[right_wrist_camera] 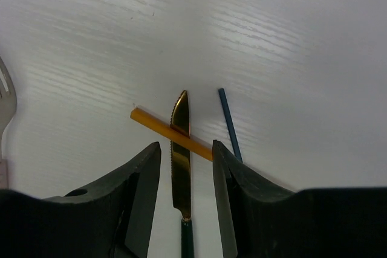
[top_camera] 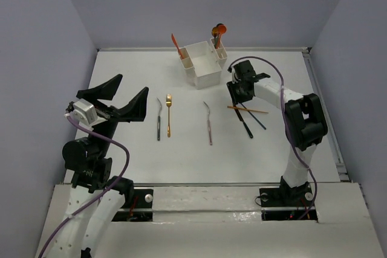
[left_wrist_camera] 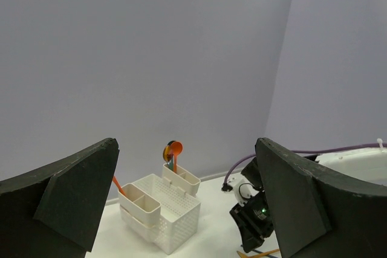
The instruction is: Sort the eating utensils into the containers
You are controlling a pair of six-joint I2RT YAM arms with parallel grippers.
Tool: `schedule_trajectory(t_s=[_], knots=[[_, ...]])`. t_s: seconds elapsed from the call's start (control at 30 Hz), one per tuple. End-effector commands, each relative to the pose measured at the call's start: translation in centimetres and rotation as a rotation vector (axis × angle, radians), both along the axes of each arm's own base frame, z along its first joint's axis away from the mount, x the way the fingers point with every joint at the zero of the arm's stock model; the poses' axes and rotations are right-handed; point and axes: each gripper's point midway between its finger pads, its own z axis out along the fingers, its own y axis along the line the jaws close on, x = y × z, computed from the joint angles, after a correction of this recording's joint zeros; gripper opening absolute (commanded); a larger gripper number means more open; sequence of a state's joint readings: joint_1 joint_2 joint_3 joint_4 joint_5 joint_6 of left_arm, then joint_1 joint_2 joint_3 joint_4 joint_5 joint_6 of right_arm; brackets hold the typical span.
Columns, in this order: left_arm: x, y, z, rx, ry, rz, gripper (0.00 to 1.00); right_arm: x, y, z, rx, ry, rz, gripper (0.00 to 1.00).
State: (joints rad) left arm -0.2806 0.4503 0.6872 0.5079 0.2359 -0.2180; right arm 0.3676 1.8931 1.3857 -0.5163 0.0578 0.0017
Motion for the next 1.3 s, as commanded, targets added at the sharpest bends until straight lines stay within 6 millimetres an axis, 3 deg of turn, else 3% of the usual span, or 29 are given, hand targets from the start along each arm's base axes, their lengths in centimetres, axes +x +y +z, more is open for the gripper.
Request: schedule_trajectory(t_s=[0.0, 0.57, 0.77, 0.9, 1.13, 1.27], knots=[[-1.2, 0.1, 2.2, -0.014, -0.075, -0.011, 0.99, -0.5, 0.2, -0.5, -0.014, 0.076, 0.064, 0.45], [-1.7, 0.2, 2.5, -0.018, -0.088, -0.011, 0.99, -1.0, 0.8, -2.8, -0.003, 0.147, 0.095, 0.44], [-1.7, 0.3, 2.6, -0.020, -0.090, -0.007, 0.99, -0.5, 0.9, -2.3, -0.019, 0.125, 0.083, 0.23], [-1.7, 0.3, 2.6, -0.019, -0.090, -0.008, 0.99, -0.3, 1.0, -1.8, -0.021, 0.115, 0.094, 0.22], [-1.8, 0.3, 2.6, -0.020, -0.093, -0.008, 0.99, -0.4, 1.1, -2.6, -0.021, 0.138, 0.096, 0.26], [-1.8, 0.3, 2.6, -0.021, -0.094, -0.008, 0.99, -0.5, 1.0, -3.0, -0.024, 0.141, 0.089, 0.17]])
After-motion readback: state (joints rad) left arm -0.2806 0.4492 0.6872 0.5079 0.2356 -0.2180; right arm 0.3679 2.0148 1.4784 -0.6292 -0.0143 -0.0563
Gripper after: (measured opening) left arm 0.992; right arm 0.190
